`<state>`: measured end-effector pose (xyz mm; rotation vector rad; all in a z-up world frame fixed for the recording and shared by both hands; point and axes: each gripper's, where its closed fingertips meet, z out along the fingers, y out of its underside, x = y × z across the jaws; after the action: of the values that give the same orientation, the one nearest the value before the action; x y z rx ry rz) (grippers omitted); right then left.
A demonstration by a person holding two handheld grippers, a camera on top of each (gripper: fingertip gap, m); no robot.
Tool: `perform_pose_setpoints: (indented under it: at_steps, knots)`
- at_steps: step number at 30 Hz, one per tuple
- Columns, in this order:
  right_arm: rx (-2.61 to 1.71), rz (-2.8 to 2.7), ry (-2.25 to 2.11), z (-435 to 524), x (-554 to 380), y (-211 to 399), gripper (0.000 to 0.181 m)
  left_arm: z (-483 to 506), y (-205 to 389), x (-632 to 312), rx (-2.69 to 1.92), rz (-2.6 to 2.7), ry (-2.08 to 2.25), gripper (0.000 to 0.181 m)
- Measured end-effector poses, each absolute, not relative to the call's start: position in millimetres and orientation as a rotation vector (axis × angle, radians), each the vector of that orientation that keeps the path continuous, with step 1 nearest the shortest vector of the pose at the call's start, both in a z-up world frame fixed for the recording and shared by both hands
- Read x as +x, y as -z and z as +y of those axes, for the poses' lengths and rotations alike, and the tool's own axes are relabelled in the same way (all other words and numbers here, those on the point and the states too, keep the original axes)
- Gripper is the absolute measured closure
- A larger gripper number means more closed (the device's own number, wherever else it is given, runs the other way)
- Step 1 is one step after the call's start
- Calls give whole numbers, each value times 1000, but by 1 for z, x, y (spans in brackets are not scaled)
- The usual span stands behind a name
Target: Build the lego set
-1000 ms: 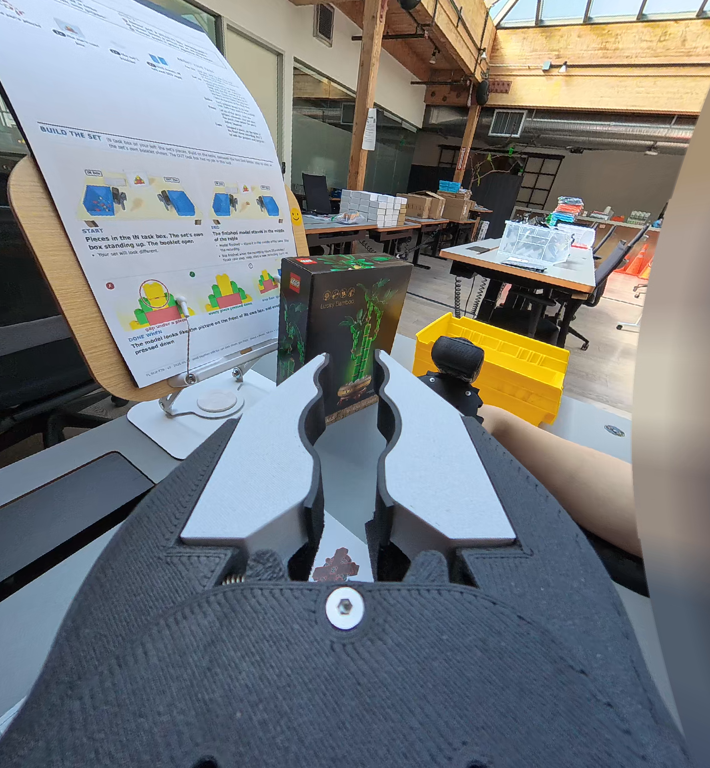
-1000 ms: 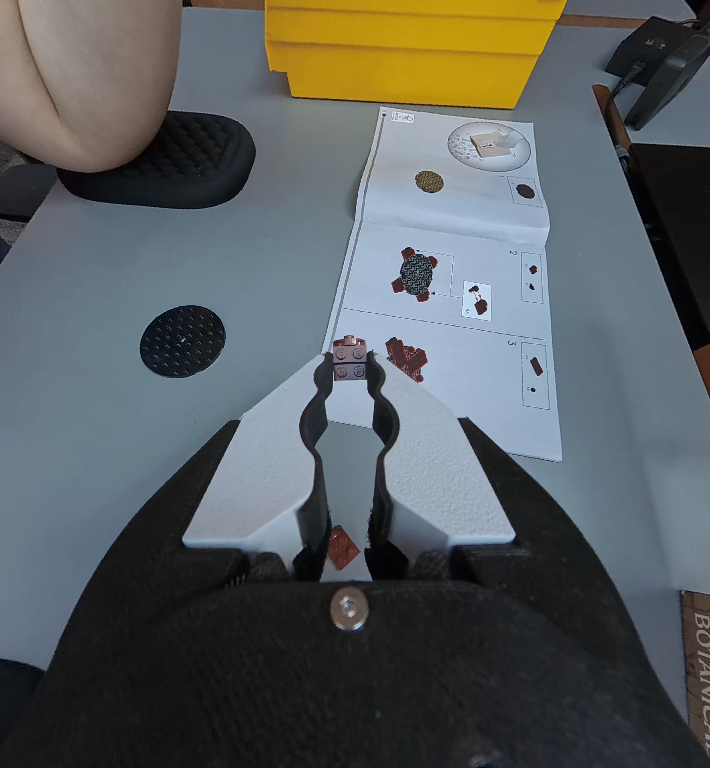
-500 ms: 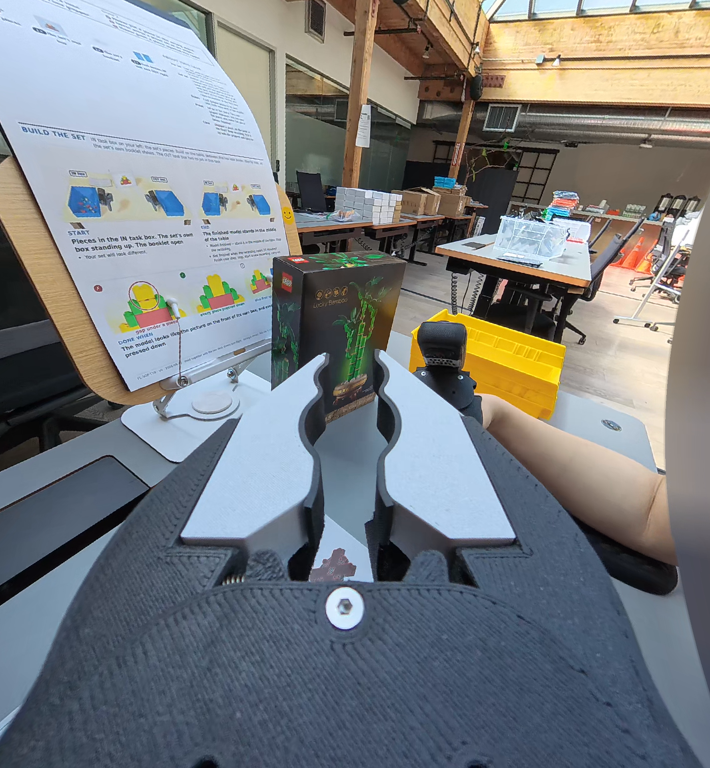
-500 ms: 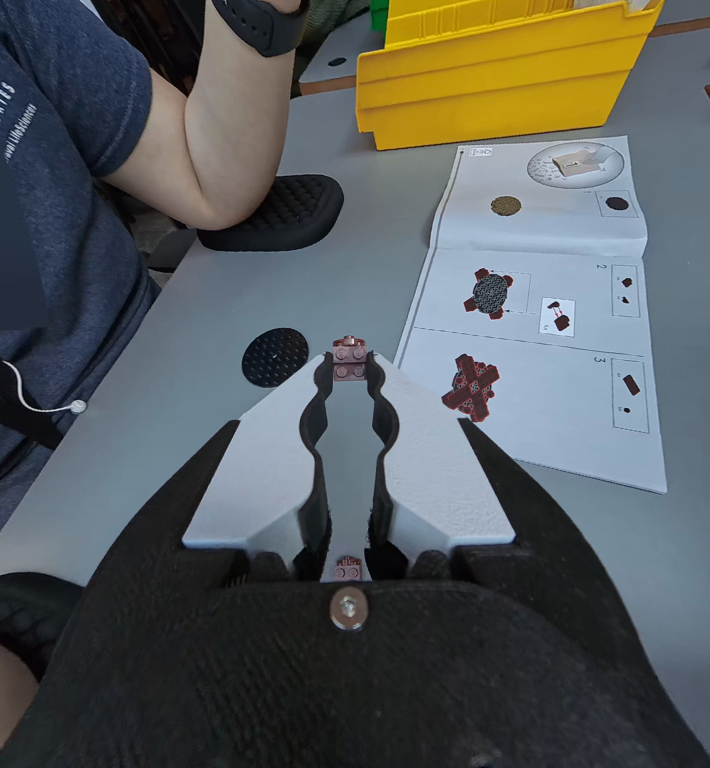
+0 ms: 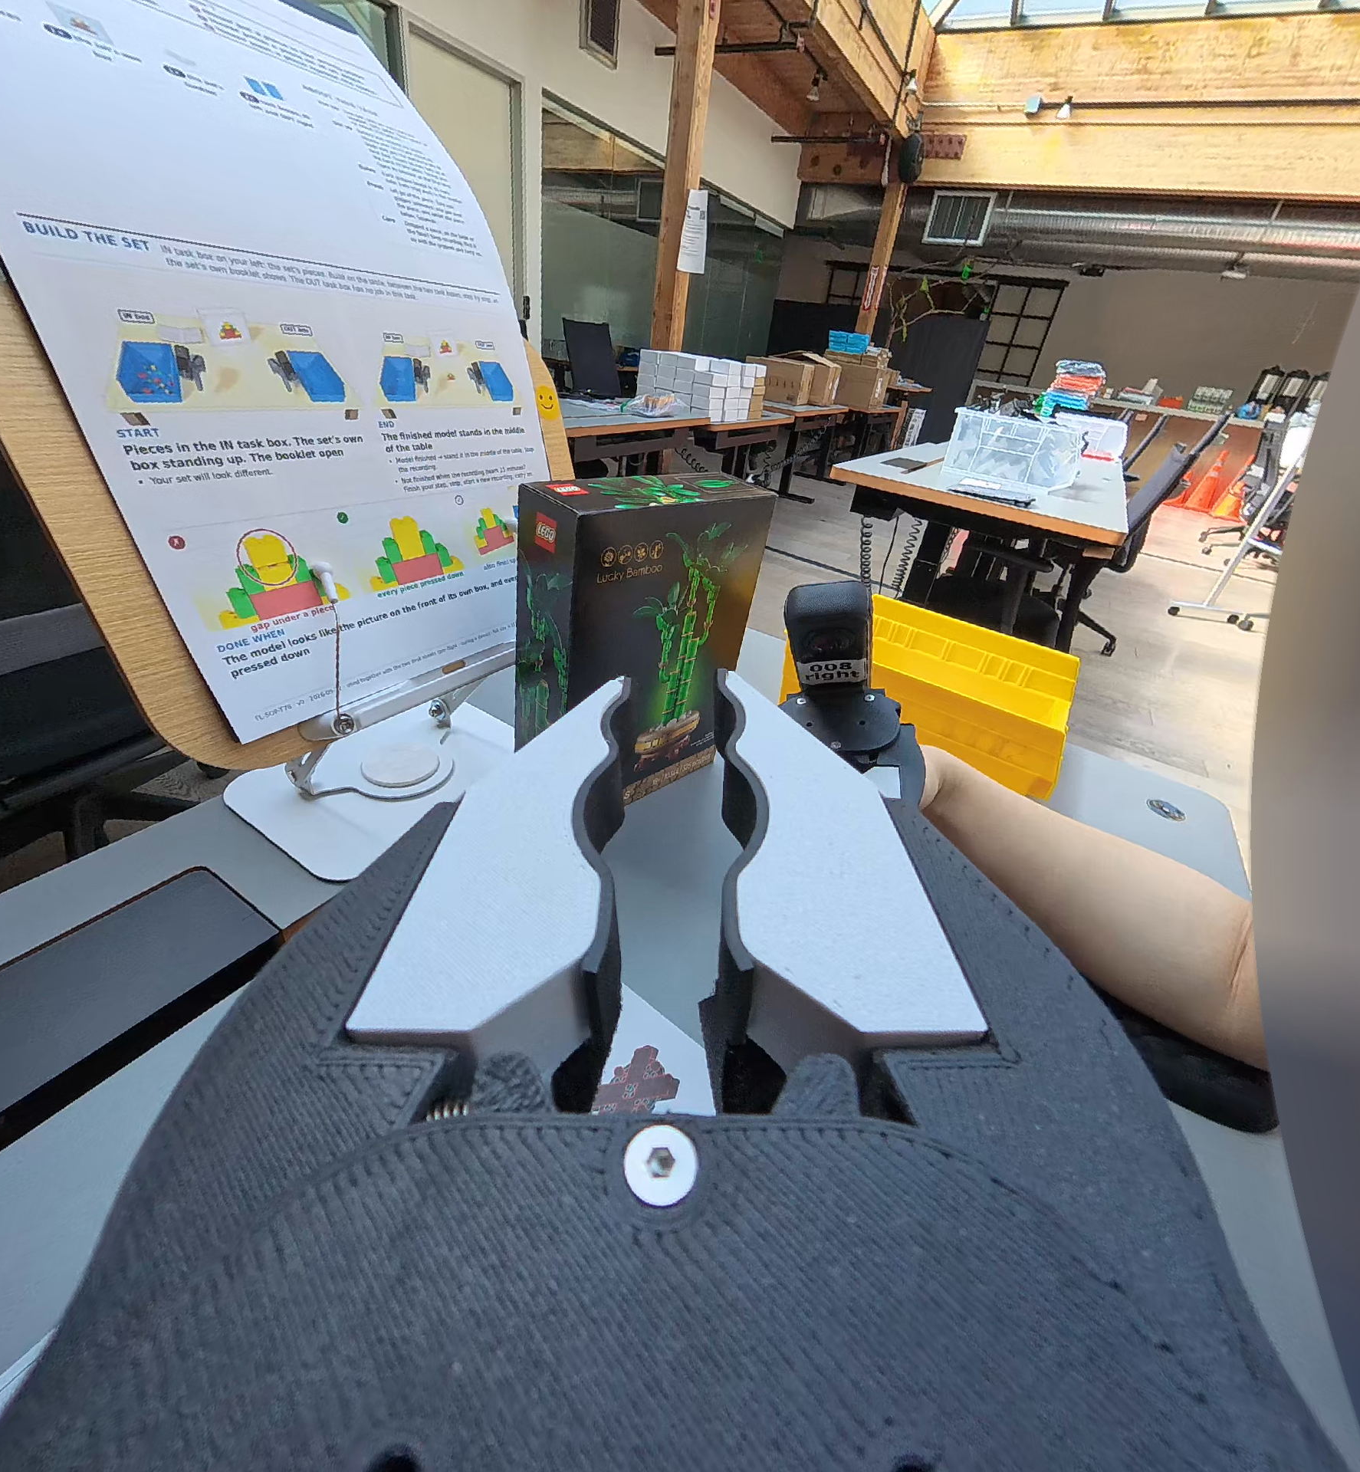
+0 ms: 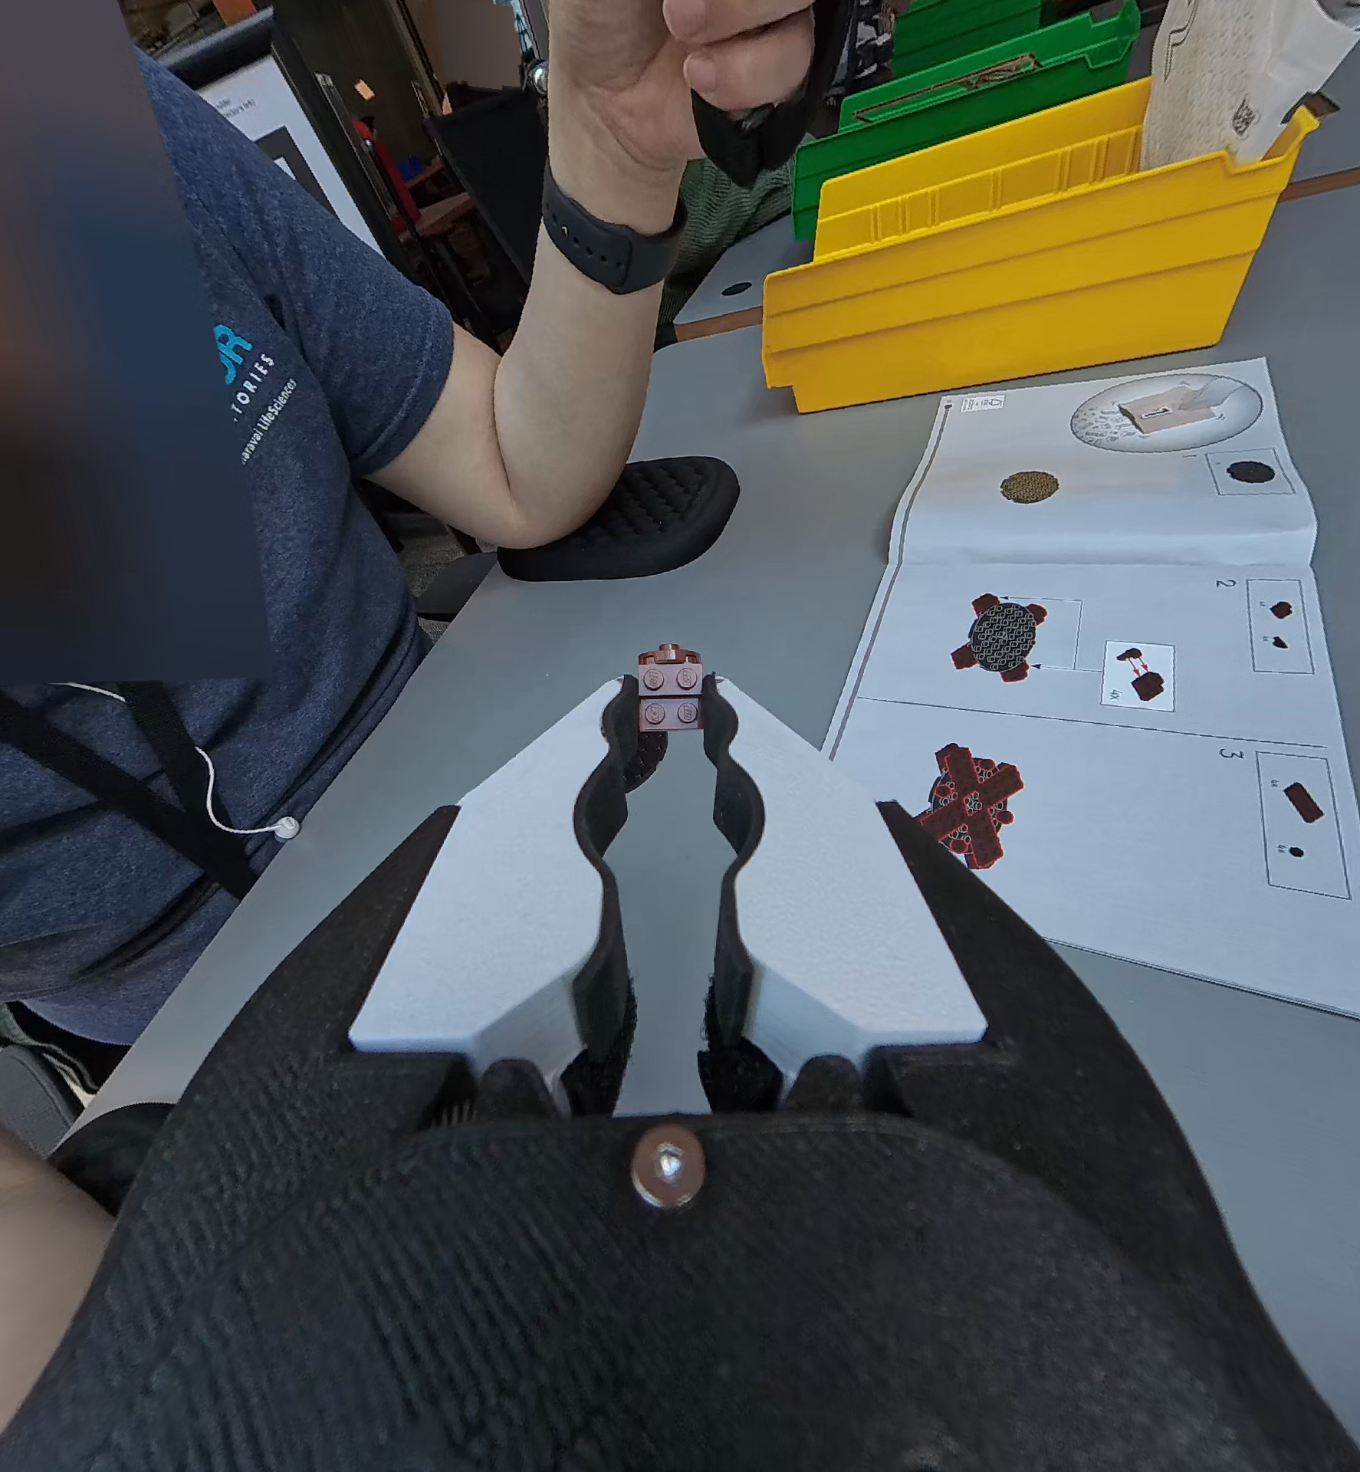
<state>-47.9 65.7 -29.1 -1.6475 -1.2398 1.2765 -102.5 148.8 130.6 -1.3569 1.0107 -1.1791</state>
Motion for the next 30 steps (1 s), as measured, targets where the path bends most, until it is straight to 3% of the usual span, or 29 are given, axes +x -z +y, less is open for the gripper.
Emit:
perform_pose_setpoints:
  at_steps: [30]
  knots:
    - [-1535, -1236, -1365, 53, -37, 7, 166, 143, -136, -103, -1335, 1020, 1177, 165]
